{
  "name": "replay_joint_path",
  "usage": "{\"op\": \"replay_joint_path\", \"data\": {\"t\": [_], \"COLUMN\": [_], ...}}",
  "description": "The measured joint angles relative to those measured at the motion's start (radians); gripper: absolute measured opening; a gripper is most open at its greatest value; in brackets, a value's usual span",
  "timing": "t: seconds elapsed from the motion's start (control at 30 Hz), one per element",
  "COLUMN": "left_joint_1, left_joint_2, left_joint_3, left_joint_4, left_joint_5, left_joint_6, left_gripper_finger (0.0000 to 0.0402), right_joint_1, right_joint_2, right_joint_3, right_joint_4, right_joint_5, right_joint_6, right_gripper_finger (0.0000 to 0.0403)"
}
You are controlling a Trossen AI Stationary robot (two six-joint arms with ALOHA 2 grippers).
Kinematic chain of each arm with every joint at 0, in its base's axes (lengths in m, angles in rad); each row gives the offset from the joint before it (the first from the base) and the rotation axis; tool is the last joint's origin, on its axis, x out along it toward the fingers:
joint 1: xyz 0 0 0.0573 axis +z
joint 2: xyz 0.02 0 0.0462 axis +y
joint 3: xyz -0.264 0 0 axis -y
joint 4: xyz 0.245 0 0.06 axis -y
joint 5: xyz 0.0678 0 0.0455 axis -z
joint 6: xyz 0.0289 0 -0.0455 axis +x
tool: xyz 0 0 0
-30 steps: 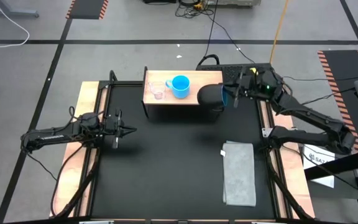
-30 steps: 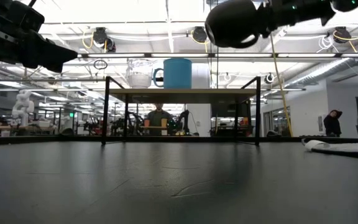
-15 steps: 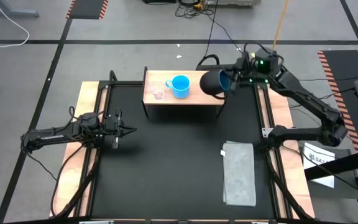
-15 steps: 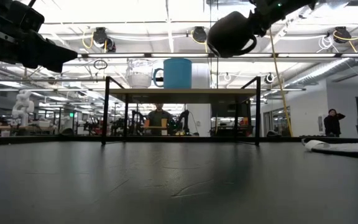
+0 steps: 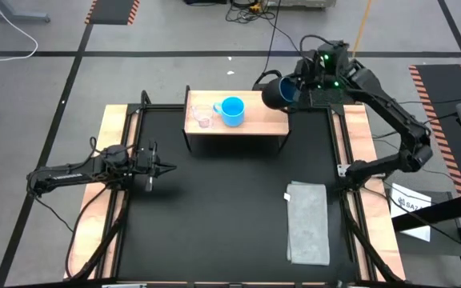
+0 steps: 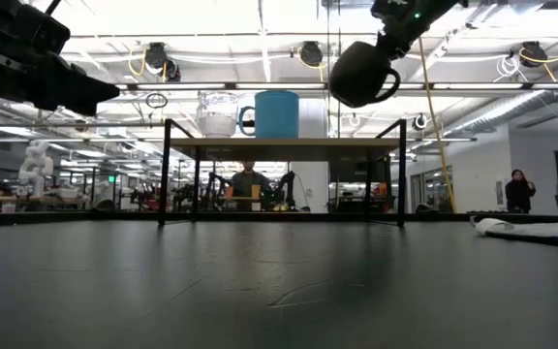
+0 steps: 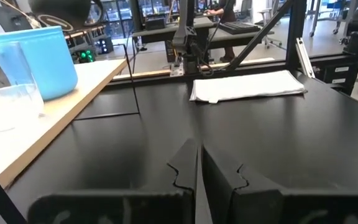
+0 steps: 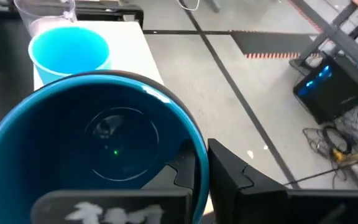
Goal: Stack small to large cups/mugs on shelf
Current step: Put the black mug on the shelf
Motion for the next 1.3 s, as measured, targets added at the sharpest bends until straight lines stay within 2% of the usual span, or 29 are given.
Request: {"op": "replay_joint_path", "data": {"t": [0.37,0.7,0.9,1.1,1.3], "left_joint_1": [0.000,0.000,0.000,0.000,0.000], "left_joint_2": [0.000,0.000,0.000,0.000,0.000], "left_joint_3": [0.000,0.000,0.000,0.000,0.000], "left_joint_4": [-0.004,-0.004,-0.004,-0.004,-0.009], "left_joint_5": [0.000,0.000,0.000,0.000,0.000], "left_joint_6": [0.014,0.010,0.009,0.010,0.010], "left_gripper_finger": [0.0026,0.0026,0.0026,0.0026,0.0026], "right_joint_1": [0.003,0.005,0.037,0.052,0.082], "right_joint_2": [0.110,0.176,0.198,0.214,0.212], "right_joint_3": [0.097,0.146,0.188,0.195,0.197], "right_joint_4": [-0.090,-0.078,-0.126,-0.157,-0.225], "right_joint_5": [0.020,0.011,0.014,0.038,0.052], "right_joint_6": [-0.271,-0.337,-0.391,-0.378,-0.458], "right_gripper_finger": [0.0011,0.0011,0.0011,0.0011,0.0011]}}
